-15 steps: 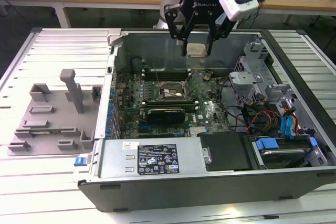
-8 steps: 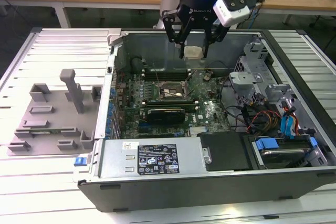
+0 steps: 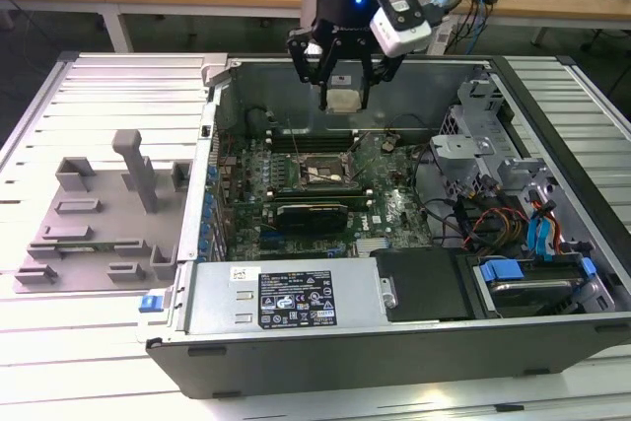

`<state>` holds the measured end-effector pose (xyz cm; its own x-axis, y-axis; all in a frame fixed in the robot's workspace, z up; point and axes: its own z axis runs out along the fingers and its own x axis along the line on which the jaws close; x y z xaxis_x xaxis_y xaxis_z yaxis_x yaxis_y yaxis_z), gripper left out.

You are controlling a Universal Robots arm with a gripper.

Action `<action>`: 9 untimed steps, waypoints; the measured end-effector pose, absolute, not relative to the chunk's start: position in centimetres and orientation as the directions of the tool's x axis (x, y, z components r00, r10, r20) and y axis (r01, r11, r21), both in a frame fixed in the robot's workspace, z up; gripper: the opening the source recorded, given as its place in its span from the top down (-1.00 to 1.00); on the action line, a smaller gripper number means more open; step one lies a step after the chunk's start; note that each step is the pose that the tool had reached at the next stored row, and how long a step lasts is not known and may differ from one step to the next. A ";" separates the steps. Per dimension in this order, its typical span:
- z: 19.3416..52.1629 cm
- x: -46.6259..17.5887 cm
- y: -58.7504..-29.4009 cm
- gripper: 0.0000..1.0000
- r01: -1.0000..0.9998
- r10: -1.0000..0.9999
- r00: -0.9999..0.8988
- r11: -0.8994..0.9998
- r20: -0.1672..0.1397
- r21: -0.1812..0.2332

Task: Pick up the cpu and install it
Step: 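Pick up the cpu and move it towards the insertion slot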

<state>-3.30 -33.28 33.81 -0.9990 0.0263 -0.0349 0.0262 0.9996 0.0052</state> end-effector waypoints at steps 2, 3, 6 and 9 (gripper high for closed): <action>33.1 -3.6 -33.3 -0.09 0.026 0.026 -0.999 1.000 -0.035 0.005; 32.9 -3.6 -33.3 -0.09 0.025 0.025 -0.999 1.000 -0.035 0.005; 32.0 -3.7 -33.3 -0.09 -0.048 -0.048 -0.998 0.999 -0.035 0.005; 31.2 -3.8 -33.3 -0.09 -0.059 -0.059 -0.998 0.998 -0.035 0.005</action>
